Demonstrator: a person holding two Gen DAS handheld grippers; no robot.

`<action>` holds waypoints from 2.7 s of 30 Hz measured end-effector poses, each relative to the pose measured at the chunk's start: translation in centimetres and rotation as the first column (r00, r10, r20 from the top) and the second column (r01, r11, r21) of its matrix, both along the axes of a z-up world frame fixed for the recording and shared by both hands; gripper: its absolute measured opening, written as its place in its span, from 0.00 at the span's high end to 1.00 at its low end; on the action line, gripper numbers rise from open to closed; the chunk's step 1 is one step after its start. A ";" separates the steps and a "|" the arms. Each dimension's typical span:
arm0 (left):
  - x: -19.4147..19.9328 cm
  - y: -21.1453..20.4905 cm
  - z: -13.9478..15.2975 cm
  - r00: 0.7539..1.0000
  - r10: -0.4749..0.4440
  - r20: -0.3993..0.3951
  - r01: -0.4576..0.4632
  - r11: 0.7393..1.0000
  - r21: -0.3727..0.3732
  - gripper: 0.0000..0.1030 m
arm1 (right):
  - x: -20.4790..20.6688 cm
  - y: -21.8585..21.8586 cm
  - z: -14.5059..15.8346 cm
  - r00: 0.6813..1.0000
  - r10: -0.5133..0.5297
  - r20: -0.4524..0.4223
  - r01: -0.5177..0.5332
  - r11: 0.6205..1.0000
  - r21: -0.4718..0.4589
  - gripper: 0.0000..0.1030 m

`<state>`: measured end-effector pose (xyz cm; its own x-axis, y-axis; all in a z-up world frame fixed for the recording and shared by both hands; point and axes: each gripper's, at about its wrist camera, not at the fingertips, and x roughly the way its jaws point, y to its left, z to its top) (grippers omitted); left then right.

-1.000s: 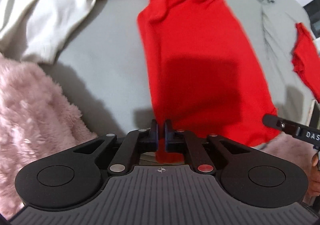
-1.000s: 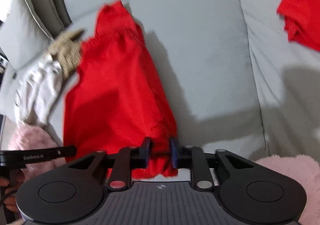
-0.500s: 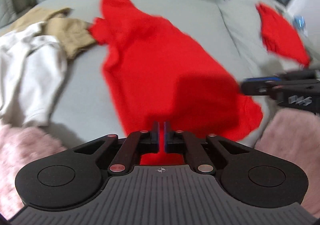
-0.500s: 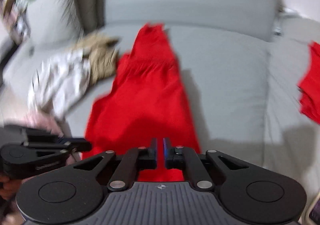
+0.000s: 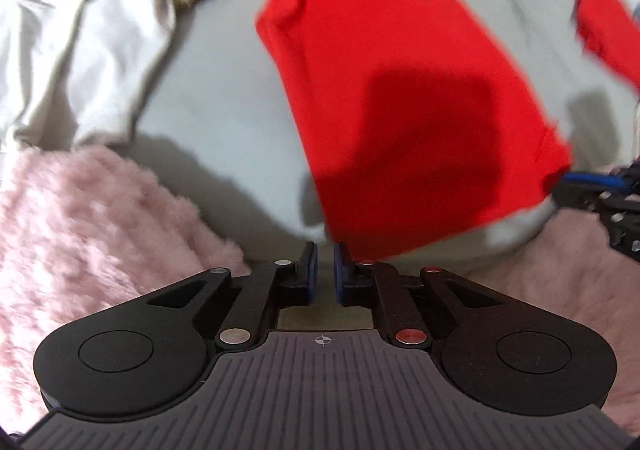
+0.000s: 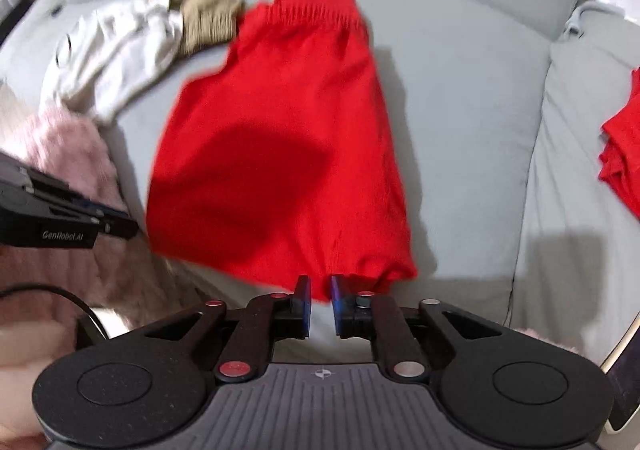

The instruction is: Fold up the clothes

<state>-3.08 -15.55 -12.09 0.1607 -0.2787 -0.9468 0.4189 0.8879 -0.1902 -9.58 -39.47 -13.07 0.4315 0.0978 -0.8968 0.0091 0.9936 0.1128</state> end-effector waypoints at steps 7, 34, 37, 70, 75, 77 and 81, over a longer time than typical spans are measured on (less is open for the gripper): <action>4.3 -1.4 -0.5 0.988 0.066 0.137 -0.059 0.997 -0.052 0.89 | 6.4 1.1 0.2 0.989 -0.033 0.142 0.032 0.999 0.003 0.89; 13.6 -5.4 -4.7 0.985 0.146 0.089 -0.140 0.988 -0.071 0.87 | 17.9 0.3 -4.5 0.994 -0.063 0.088 0.060 0.998 0.033 0.84; 13.4 -4.9 -3.7 0.987 0.133 0.090 -0.127 0.989 -0.068 0.88 | 18.1 0.2 -6.3 1.000 -0.026 0.000 0.026 0.999 0.019 0.84; 33.1 4.1 -3.3 0.770 0.560 0.306 -0.482 0.825 -0.297 0.76 | 35.6 3.7 -0.8 0.948 0.028 0.317 -0.014 0.999 -0.046 0.95; 32.2 3.2 -2.7 0.778 0.542 0.318 -0.460 0.836 -0.298 0.76 | 22.9 3.3 6.4 0.924 0.185 0.334 -0.176 0.983 -0.059 0.94; 31.9 2.8 -2.6 0.785 0.531 0.320 -0.453 0.843 -0.289 0.76 | 19.1 3.1 5.2 0.951 0.265 0.162 -0.259 0.964 -0.059 0.93; 31.2 2.3 -2.7 0.803 0.506 0.315 -0.435 0.859 -0.271 0.76 | 13.7 3.0 3.8 0.946 0.324 -0.010 -0.323 0.941 -0.106 0.67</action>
